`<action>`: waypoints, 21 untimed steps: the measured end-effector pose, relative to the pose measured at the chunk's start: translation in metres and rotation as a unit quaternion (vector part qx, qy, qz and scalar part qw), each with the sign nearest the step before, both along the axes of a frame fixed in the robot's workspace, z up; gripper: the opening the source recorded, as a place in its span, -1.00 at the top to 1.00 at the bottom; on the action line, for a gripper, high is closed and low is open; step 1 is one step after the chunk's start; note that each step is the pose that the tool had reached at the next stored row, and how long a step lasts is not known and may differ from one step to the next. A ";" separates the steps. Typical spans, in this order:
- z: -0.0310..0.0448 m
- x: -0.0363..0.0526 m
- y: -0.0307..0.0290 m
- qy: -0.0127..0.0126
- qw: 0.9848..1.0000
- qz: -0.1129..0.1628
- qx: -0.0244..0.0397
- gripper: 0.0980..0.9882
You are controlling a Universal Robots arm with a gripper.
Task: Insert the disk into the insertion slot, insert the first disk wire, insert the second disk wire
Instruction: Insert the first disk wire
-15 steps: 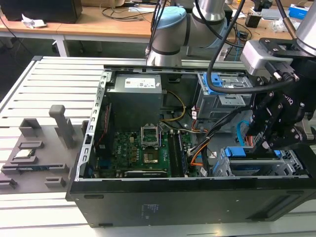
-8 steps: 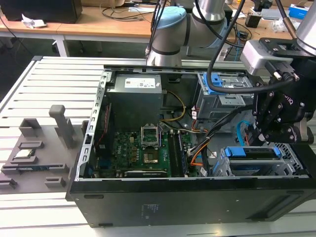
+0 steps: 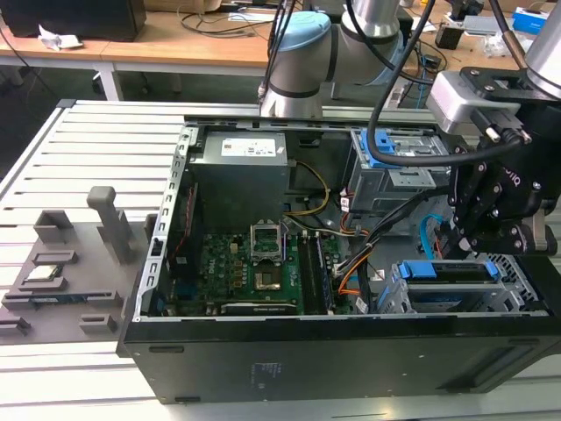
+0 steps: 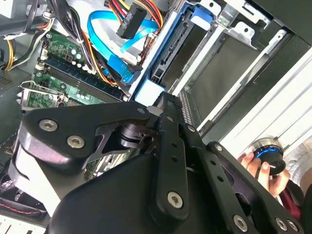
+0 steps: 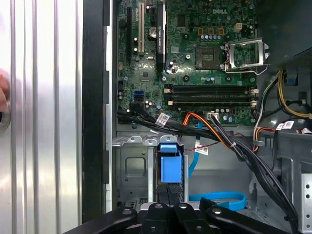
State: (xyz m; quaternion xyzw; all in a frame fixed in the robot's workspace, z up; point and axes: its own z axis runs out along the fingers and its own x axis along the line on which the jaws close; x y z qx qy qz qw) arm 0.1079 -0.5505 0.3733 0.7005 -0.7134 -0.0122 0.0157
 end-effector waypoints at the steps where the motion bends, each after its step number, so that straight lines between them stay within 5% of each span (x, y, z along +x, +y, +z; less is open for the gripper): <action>1: 0.0000 0.0005 0.0001 0.000 1.000 0.000 0.000 0.98; 7: -0.0007 0.0224 0.0020 0.000 1.000 0.000 0.000 0.98; 13: -0.0014 0.0373 0.0256 0.000 1.000 0.000 -0.005 0.98; 18: -0.0016 0.0384 0.0438 0.000 1.000 0.000 -0.006 0.98; 21: -0.0024 0.0385 0.0475 0.000 1.000 0.000 -0.007 0.98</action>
